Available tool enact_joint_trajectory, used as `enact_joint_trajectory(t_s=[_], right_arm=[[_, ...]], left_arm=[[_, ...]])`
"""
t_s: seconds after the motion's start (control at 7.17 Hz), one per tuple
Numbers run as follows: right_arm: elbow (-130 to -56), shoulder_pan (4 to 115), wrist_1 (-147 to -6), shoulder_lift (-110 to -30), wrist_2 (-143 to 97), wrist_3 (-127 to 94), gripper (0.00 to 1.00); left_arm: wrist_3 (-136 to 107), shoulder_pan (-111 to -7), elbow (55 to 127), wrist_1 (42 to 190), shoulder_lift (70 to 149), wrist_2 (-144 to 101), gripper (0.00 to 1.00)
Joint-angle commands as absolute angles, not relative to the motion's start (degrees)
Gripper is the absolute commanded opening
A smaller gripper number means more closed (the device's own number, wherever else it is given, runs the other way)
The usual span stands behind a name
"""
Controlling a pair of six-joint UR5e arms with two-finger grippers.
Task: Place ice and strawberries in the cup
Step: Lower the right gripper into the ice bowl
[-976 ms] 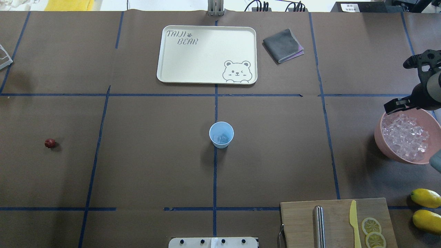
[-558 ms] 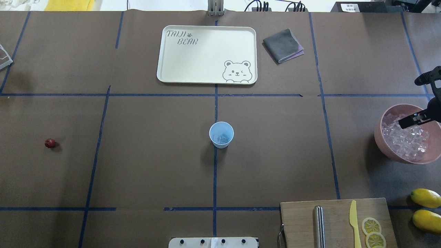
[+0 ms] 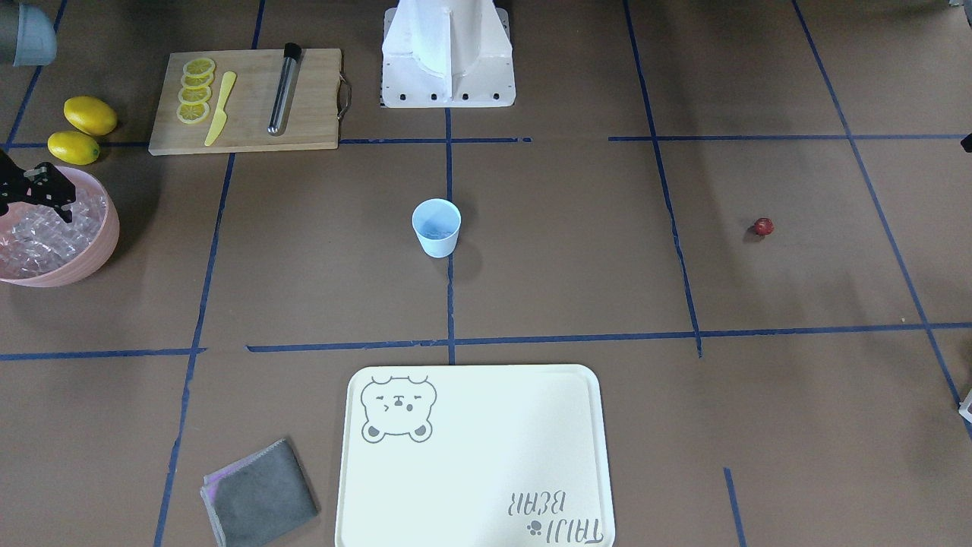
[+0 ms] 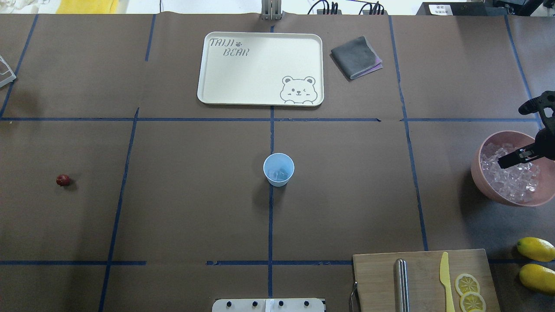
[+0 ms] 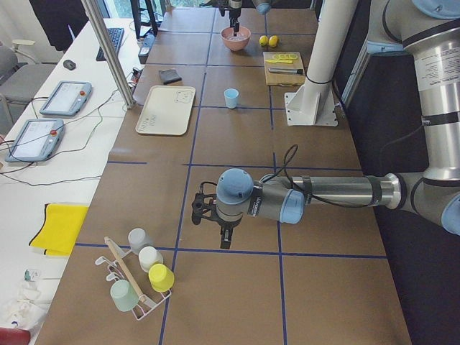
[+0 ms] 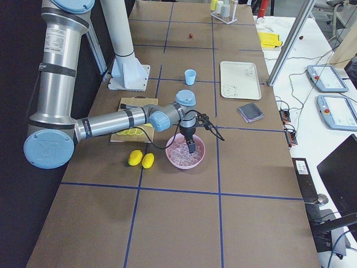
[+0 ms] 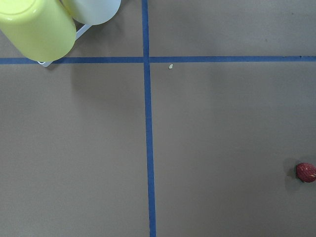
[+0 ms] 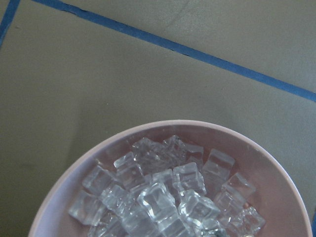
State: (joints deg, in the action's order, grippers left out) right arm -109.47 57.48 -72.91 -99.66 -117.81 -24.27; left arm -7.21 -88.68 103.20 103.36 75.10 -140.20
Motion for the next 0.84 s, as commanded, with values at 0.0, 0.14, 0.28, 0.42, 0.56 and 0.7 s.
enact_joint_trajectory(t_s=[0.0, 0.14, 0.28, 0.42, 0.56, 0.7], right_arm=[[-108.46, 57.48, -72.86, -100.02, -117.95, -23.82, 0.97], [-106.98, 57.48, -72.86, -99.93, -117.86, -23.99, 0.94], [-106.44, 57.48, -72.86, -99.76, -118.21, -24.08, 0.91], [-106.87, 57.57, -72.86, -100.02, -118.21, -24.26, 0.83], [-106.7, 57.57, -72.86, -100.02, -118.21, -24.26, 0.75], [-106.44, 57.48, -72.86, -99.85, -118.04, -24.26, 0.67]], left_arm=[[-7.12, -88.68, 103.18, 103.36, 75.15, -140.01, 1.0], [-7.21, -88.68, 103.27, 103.36, 75.15, -139.92, 1.0], [-7.21, -88.59, 103.27, 103.36, 75.15, -139.92, 1.0], [-7.21, -88.68, 103.18, 103.36, 75.15, -139.92, 1.0], [-7.21, -88.59, 103.18, 103.36, 75.15, -139.92, 1.0], [-7.21, -88.68, 103.18, 103.36, 75.15, -139.92, 1.0]])
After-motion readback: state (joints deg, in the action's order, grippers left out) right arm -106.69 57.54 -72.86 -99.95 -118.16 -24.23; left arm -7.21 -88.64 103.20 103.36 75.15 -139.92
